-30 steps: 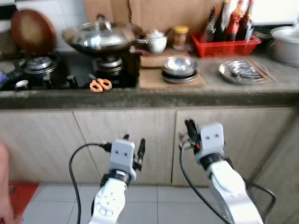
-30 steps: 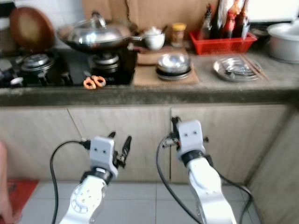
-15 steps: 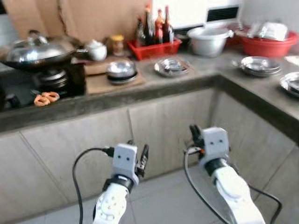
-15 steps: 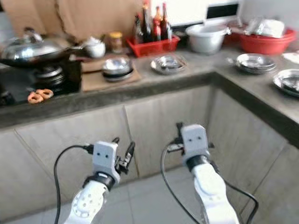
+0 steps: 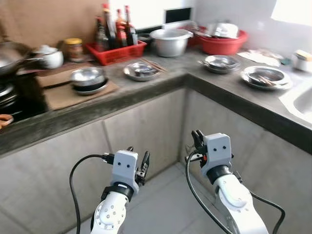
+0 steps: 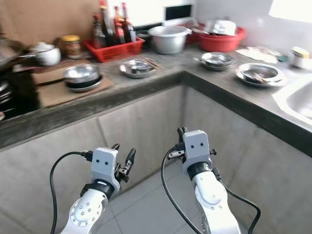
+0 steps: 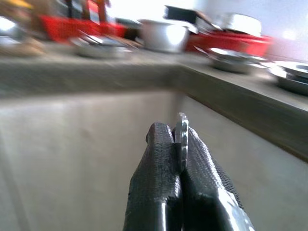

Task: Kitchen organization

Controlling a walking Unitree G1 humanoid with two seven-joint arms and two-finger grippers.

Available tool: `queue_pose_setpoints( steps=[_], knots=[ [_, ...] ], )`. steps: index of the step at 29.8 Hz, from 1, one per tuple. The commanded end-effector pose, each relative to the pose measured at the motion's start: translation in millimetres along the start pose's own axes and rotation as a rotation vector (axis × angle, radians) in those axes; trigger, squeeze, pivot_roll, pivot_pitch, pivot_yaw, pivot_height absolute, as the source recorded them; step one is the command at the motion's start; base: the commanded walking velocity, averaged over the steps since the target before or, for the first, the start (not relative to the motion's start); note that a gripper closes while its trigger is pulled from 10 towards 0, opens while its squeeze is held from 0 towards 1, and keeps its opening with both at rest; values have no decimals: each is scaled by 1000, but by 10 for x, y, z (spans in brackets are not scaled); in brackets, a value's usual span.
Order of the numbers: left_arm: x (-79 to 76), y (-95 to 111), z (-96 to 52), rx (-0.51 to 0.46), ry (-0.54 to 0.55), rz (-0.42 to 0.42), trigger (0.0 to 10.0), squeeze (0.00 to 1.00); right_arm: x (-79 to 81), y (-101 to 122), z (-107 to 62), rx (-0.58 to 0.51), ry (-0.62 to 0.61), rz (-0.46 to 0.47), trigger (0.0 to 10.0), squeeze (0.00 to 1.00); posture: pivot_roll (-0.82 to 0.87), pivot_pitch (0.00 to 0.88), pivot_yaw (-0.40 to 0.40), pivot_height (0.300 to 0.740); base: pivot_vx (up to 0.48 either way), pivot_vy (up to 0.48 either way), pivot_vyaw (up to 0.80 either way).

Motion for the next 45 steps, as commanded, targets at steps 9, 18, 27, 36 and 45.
queue_pose_setpoints(
  steps=[9, 18, 27, 36, 45],
  knots=[
    [-12, -38, 7, 24, -16, -13, 10000, 0, -19, 51, 10, -5, -31, 17, 10000, 0, 24, 0, 12, 740, 0, 0, -800],
    [-38, -37, 11, 28, -32, -2, 10000, 0, -11, 64, 20, -6, -36, 22, 10000, 0, 24, 0, 16, 740, 0, 213, -800],
    [-36, -27, 13, 25, -29, -12, 10000, 0, -19, 68, 26, -2, -46, 24, 10000, 0, 24, 3, 16, 740, 0, 53, -800],
    [-44, -29, 17, 27, -38, -5, 10000, 0, -25, 78, 36, -3, -53, 25, 10000, 0, 22, 5, 19, 740, 0, 277, -800],
    [-30, -38, 34, 30, -32, 14, 10000, 0, -11, 111, 46, -22, -43, 12, 10000, 0, 21, 5, 21, 740, 0, 29, -526]
  ],
)
Point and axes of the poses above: a point about 5 cm out from each wrist's last joint towards the gripper, its own z axis pointing out of the wrist towards the gripper, its own y axis along the axis of the wrist's last joint, x = y × z, the point moved 4 cm from there along z, pointing out of the wrist towards the gripper, and after that the axes turned 6 degrees about -z, right-handed, at the moved point
